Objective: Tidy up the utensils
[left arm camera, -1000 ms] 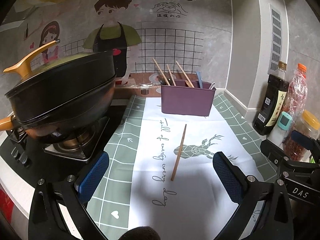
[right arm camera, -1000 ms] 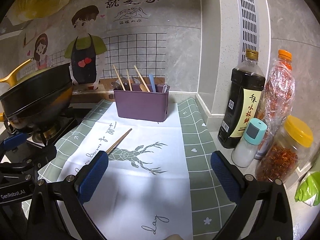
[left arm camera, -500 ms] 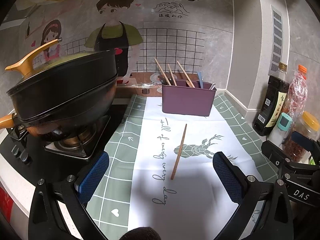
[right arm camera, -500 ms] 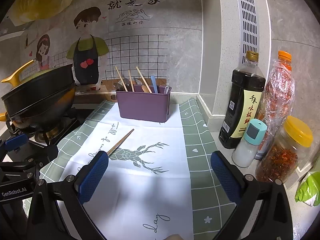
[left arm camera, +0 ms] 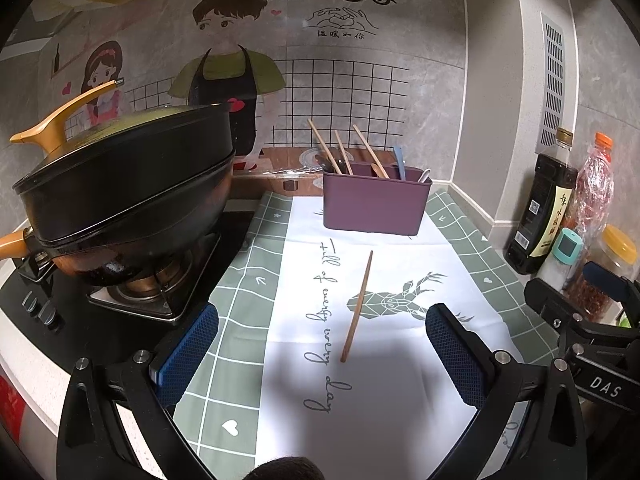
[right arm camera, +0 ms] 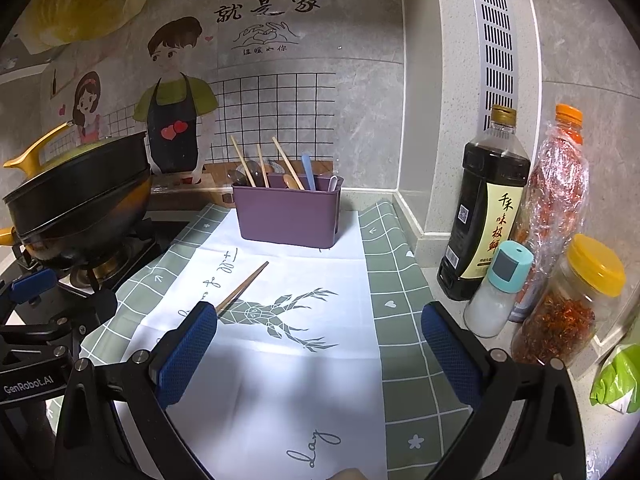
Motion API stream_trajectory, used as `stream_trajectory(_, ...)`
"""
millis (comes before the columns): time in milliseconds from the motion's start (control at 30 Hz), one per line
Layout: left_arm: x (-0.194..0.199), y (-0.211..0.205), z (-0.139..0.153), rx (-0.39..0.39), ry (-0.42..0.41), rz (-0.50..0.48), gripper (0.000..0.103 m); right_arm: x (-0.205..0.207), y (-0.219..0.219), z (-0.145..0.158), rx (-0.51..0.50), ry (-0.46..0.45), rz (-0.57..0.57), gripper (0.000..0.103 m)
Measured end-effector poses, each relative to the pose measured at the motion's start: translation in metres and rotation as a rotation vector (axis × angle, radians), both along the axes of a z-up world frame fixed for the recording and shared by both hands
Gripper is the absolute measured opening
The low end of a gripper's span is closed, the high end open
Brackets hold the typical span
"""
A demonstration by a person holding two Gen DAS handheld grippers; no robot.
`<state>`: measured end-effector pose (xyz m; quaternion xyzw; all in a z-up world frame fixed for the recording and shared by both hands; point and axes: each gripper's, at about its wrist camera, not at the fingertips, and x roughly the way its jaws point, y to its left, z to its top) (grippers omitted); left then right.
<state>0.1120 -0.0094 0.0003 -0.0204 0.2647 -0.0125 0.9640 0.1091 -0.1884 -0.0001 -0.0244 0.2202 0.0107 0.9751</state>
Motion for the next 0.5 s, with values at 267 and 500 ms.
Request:
stream_trajectory(267, 0.002, 0.0002, 0.0004, -0.003, 0.001, 0.003, 0.103, 0.0014, -0.0015, 0.0014, 0.004, -0.001, 0.001, 0.102)
stream_trajectory(500, 0.0032, 0.0011, 0.0, 0.0, -0.002, 0.009, 0.103, 0.0032, -0.0006, 0.0006, 0.003, 0.004, 0.006, 0.102)
